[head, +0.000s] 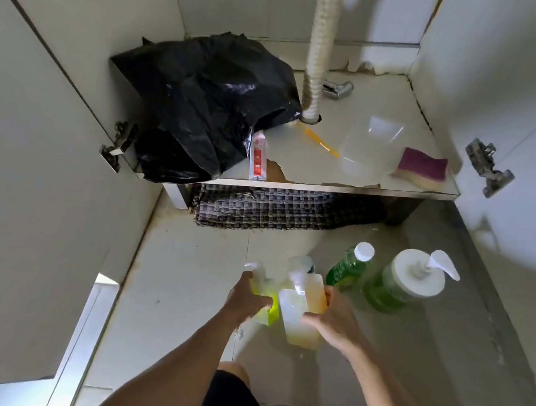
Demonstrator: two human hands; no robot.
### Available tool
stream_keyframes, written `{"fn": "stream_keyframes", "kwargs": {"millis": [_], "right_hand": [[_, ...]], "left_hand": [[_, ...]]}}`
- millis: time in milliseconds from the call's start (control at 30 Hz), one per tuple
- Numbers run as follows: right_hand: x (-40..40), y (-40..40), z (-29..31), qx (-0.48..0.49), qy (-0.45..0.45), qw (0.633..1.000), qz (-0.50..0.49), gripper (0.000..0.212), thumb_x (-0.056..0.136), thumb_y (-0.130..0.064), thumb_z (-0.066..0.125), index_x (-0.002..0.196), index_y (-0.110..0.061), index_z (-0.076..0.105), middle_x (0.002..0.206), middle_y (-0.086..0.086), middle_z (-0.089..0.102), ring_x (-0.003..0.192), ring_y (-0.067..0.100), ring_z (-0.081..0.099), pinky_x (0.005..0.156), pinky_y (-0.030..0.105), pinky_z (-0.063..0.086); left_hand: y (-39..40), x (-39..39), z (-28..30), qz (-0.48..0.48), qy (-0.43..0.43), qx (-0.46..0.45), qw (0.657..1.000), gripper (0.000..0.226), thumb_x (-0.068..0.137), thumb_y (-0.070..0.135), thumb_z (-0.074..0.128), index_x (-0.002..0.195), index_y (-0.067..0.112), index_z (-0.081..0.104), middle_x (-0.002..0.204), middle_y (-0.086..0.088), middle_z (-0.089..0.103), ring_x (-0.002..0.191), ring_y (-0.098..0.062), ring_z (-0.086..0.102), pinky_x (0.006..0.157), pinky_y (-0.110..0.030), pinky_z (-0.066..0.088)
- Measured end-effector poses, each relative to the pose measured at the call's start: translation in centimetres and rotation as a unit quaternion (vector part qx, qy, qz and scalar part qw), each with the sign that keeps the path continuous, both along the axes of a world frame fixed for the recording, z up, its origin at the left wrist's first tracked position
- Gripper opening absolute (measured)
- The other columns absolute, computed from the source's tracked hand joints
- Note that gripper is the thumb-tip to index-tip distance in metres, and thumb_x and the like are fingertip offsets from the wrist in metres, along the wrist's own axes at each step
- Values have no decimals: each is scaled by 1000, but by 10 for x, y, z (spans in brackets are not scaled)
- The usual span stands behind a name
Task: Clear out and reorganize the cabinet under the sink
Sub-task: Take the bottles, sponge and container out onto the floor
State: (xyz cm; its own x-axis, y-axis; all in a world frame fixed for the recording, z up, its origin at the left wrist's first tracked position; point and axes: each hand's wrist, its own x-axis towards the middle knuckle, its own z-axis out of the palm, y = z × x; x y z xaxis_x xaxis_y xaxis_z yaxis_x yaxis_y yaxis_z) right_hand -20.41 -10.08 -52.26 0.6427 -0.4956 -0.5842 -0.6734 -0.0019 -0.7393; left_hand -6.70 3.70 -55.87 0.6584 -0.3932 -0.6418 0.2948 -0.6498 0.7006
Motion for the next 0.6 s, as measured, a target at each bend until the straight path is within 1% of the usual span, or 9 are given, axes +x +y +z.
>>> {"fn": "stream_keyframes", "kwargs": {"millis": [33, 67, 133, 167, 233, 267, 367, 500, 600], "right_hand": [[0, 1, -5, -7, -1, 1000, -4, 50, 63, -14, 74, 106, -19, 49, 90, -1, 61, 75, 12, 58, 58, 20, 42], [2, 3, -8, -10, -8, 1000, -8, 54, 64, -13, 74, 109, -21, 47, 95, -1, 62, 79, 11, 58, 60, 19, 43], [9, 8, -15, -14, -20, 1000, -9, 61, 64, -12, 73, 115, -27, 44, 101, -6, 62, 86, 5, 58, 62, 16, 42], [13, 11, -19, -15, -26, 1000, -6, 63, 64, -12, 73, 119, -27, 45, 103, -8, 62, 89, 4, 59, 65, 15, 43], [22, 17, -26, -22, -34, 999, 0, 71, 63, -14, 74, 127, -27, 45, 114, -10, 60, 100, 9, 58, 80, 18, 45], [26, 20, -29, -31, -36, 999, 2, 75, 62, -16, 75, 130, -27, 44, 120, -9, 57, 106, 11, 56, 85, 19, 43], [37, 26, -35, -50, -55, 997, -10, 84, 59, -20, 77, 136, -26, 42, 123, -6, 55, 110, 11, 53, 86, 19, 40], [48, 31, -44, -65, -57, 996, -23, 85, 65, -10, 77, 140, -21, 38, 122, -11, 46, 113, 6, 44, 92, 17, 33], [45, 33, -59, -93, -36, 995, -9, 88, 65, -7, 77, 142, -17, 37, 138, -5, 45, 129, 12, 41, 102, 19, 31]], "left_hand": [[0, 0, -6, 0, -11, 7, 1000, 82, 52, 26, 69, 129, 24, 40, 112, -4, 59, 87, -24, 60, 58, -25, 44], [0, 1, -10, 0, -25, 15, 1000, 79, 58, 24, 71, 129, 23, 37, 112, -5, 57, 83, -25, 59, 55, -23, 43], [1, 5, -18, 1, -67, 32, 997, 69, 67, 16, 72, 125, 18, 34, 110, -7, 54, 80, -25, 53, 50, -23, 38], [2, 8, -23, 5, -90, 35, 995, 66, 68, 13, 73, 122, 16, 35, 110, -8, 53, 83, -26, 52, 51, -23, 37], [3, 14, -29, 29, -124, 34, 991, 64, 65, 8, 76, 118, 13, 39, 110, -6, 54, 91, -25, 52, 56, -24, 39], [3, 17, -32, 39, -137, 32, 989, 65, 63, 7, 77, 117, 13, 41, 110, -5, 54, 94, -26, 53, 60, -24, 41], [1, 26, -43, 43, -181, 22, 982, 64, 61, 7, 80, 114, 12, 44, 107, -2, 53, 98, -26, 54, 73, -28, 46], [0, 37, -52, 53, -203, 19, 978, 65, 60, 9, 81, 114, 12, 44, 110, -3, 52, 98, -25, 52, 79, -32, 48], [3, 37, -58, 48, -212, 26, 976, 64, 61, 12, 82, 111, 9, 43, 108, -6, 52, 95, -26, 53, 78, -36, 49]]}}
